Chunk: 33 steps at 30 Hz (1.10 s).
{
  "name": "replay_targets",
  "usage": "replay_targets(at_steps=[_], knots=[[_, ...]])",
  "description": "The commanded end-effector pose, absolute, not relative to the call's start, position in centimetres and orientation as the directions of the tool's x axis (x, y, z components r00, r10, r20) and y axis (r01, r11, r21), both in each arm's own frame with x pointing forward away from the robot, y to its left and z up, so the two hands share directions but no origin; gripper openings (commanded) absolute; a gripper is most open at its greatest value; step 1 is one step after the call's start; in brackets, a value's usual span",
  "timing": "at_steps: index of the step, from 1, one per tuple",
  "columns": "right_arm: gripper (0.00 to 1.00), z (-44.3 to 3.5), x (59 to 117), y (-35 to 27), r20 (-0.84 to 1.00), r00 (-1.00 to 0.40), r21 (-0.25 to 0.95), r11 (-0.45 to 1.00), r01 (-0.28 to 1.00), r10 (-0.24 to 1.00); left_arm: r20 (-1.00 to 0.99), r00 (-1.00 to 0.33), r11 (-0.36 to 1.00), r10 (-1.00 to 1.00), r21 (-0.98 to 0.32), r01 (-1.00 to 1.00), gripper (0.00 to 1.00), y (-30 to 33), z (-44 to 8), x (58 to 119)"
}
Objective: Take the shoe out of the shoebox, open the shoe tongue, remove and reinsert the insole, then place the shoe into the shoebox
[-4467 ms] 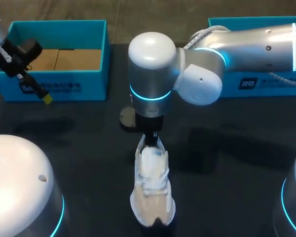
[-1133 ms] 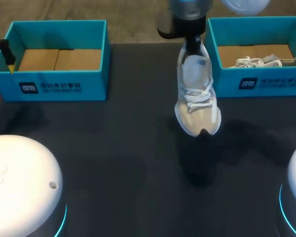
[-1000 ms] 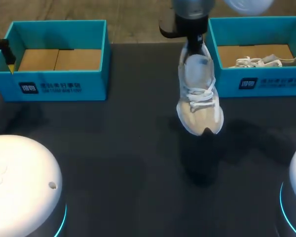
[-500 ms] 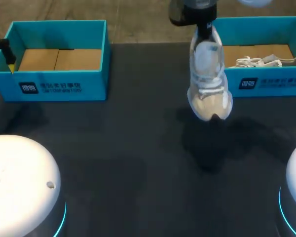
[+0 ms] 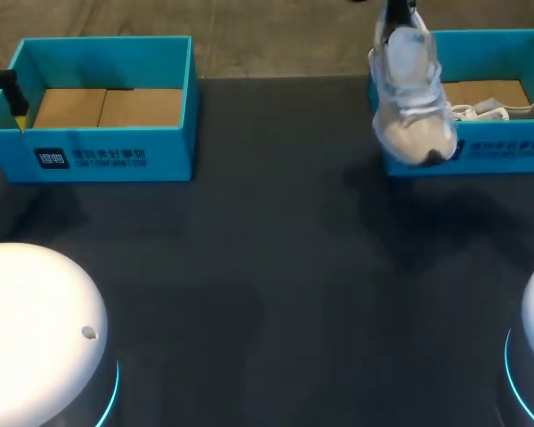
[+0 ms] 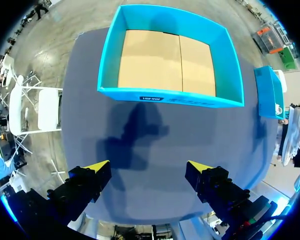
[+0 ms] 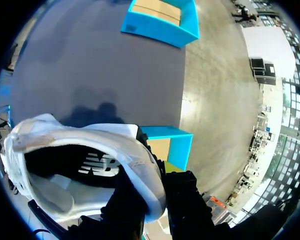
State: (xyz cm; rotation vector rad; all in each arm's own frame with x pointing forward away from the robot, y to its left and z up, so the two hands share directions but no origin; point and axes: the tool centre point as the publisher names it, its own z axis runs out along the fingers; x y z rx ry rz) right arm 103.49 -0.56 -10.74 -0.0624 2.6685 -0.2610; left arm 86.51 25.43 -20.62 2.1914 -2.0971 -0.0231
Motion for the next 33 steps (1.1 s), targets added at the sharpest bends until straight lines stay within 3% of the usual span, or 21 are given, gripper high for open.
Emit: replay_targets(at_steps=[1, 12, 23, 33], knots=[[0.00, -10.7, 104.2, -0.6, -0.425, -0.901, -0.191, 0.982, -0.003, -0.086, 0.062, 0.048, -0.042, -0.997, 0.088, -0.995, 1.00, 25.4, -20.6, 86.4], [0.00, -10.9, 104.5, -0.8, -0.418, -0.904, -0.195, 0.981, -0.004, -0.087, 0.062, 0.048, -0.042, -0.997, 0.088, -0.995, 1.00, 25.4, -20.6, 86.4], [0.00, -9.8, 108.6, -5.9, -0.394, -0.919, -0.186, 0.981, 0.050, -0.028, 0.062, 0.048, -0.042, -0.997, 0.088, -0.995, 1.00, 25.4, -20.6, 86.4], [0.00, -11.8, 110.8, -10.0, -0.356, -0.934, -0.188, 0.979, 0.078, 0.006, 0.062, 0.048, -0.042, -0.997, 0.088, -0.995, 1.00, 25.4, -20.6, 86.4]])
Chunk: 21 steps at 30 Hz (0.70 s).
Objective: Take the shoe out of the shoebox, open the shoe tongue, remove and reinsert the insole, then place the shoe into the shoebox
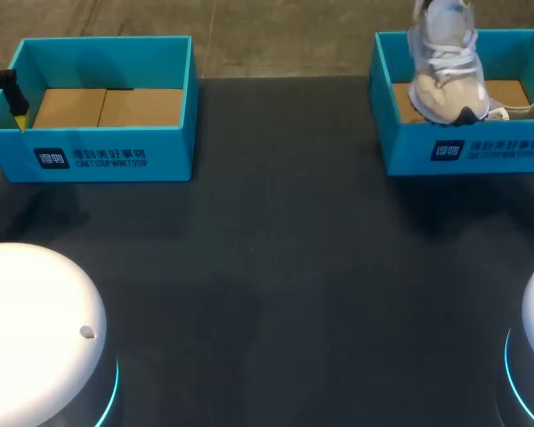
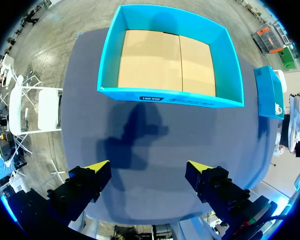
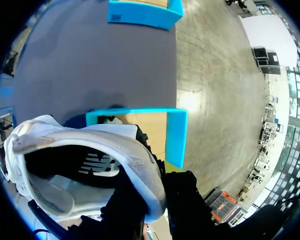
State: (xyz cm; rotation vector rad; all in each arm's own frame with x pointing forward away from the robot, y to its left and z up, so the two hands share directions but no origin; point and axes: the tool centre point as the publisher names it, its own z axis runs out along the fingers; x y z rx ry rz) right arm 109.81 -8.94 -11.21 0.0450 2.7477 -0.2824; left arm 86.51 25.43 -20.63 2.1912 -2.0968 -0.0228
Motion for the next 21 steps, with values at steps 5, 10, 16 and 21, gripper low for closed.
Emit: replay_targets(at_steps=[5, 10, 16, 21], knots=[[0.00, -12.6, 111.2, -11.2, -0.355, -0.934, -0.188, 0.977, 0.104, 0.032, 0.062, 0.048, -0.042, -0.997, 0.088, -0.995, 1.00, 25.4, -20.6, 86.4], [0.00, -13.3, 111.7, -12.3, -0.360, -0.932, -0.195, 0.973, 0.123, 0.045, 0.062, 0.048, -0.042, -0.997, 0.088, -0.995, 1.00, 25.4, -20.6, 86.4], [0.00, -13.7, 113.3, -14.1, -0.387, -0.921, -0.177, 0.976, 0.128, 0.051, 0.062, 0.048, -0.042, -0.997, 0.088, -0.995, 1.00, 25.4, -20.6, 86.4], [0.00, -14.7, 114.7, -16.0, -0.400, -0.916, -0.105, 0.990, 0.091, 0.042, 0.062, 0.048, -0.042, -0.997, 0.088, -0.995, 1.00, 25.4, -20.6, 86.4]])
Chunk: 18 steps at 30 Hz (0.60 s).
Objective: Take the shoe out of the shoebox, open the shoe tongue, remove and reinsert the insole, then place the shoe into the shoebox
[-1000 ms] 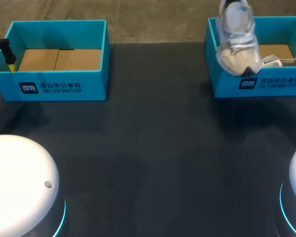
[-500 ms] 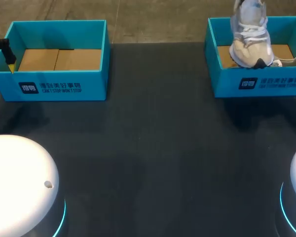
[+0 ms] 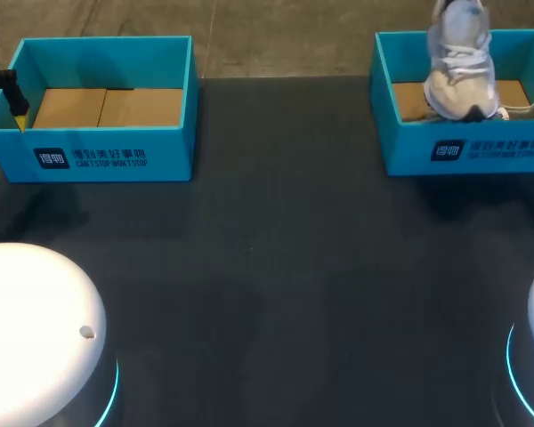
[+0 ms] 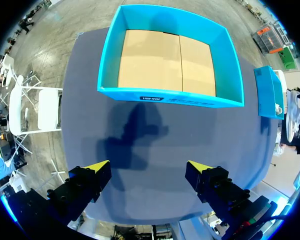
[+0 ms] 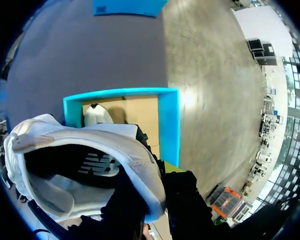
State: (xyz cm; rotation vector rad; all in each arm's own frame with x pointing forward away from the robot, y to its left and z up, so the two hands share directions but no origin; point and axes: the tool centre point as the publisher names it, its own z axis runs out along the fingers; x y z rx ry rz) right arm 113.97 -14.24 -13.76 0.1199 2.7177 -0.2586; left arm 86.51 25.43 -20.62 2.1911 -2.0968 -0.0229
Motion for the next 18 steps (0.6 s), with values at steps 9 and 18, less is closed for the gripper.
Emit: replay_targets(at_steps=[9, 18], knots=[[0.00, -14.7, 114.7, -16.0, -0.400, -0.916, -0.105, 0.990, 0.091, 0.042, 0.062, 0.048, -0.042, -0.997, 0.088, -0.995, 1.00, 25.4, -20.6, 86.4], [0.00, -13.0, 116.3, -17.9, -0.429, -0.903, -0.076, 0.994, 0.081, 0.041, 0.062, 0.048, -0.042, -0.997, 0.088, -0.995, 1.00, 25.4, -20.6, 86.4]])
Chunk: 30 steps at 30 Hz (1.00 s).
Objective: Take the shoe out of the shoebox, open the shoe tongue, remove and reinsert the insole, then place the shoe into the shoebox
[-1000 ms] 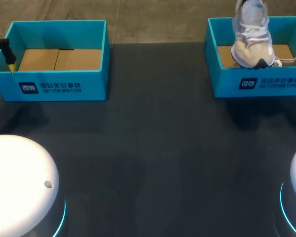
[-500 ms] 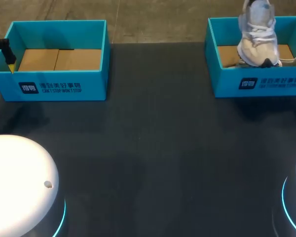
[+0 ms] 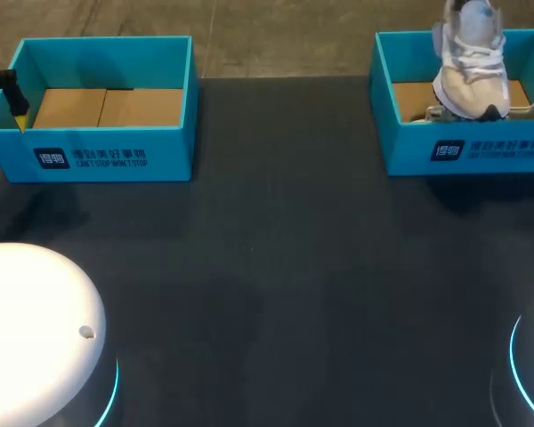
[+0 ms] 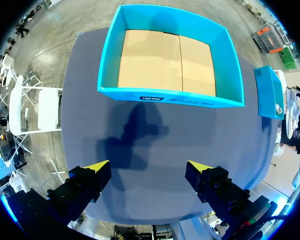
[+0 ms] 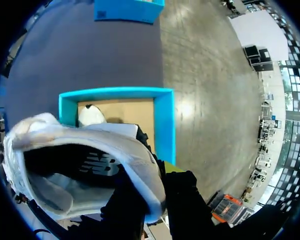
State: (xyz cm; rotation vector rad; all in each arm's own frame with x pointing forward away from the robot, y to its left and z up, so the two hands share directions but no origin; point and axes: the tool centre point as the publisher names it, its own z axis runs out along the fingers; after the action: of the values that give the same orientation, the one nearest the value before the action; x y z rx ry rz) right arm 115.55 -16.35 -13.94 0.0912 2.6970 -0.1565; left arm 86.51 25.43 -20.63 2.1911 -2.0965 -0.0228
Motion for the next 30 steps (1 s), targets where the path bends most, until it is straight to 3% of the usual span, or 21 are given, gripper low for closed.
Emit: replay_targets(at_steps=[1, 10, 15, 22, 30], knots=[[0.00, -13.0, 116.9, -18.4, -0.431, -0.901, -0.077, 0.994, 0.077, 0.037, 0.062, 0.048, -0.042, -0.997, 0.088, -0.995, 1.00, 25.4, -20.6, 86.4], [0.00, -14.0, 120.0, -21.1, -0.426, -0.904, -0.089, 0.996, -0.001, -0.040, 0.062, 0.048, -0.042, -0.997, 0.088, -0.995, 1.00, 25.4, -20.6, 86.4], [0.00, -14.6, 120.2, -21.9, -0.424, -0.906, -0.070, 0.996, 0.053, 0.019, 0.062, 0.048, -0.042, -0.997, 0.088, -0.995, 1.00, 25.4, -20.6, 86.4], [0.00, -15.2, 120.1, -24.3, -0.414, -0.858, -0.081, 0.926, 0.369, 0.305, 0.062, 0.048, -0.042, -0.997, 0.088, -0.995, 1.00, 25.4, -20.6, 86.4], [0.00, -15.1, 119.2, -26.3, -0.425, -0.687, -0.121, 0.715, 0.689, 0.590, 0.062, 0.048, -0.042, -0.997, 0.088, -0.995, 1.00, 25.4, -20.6, 86.4]])
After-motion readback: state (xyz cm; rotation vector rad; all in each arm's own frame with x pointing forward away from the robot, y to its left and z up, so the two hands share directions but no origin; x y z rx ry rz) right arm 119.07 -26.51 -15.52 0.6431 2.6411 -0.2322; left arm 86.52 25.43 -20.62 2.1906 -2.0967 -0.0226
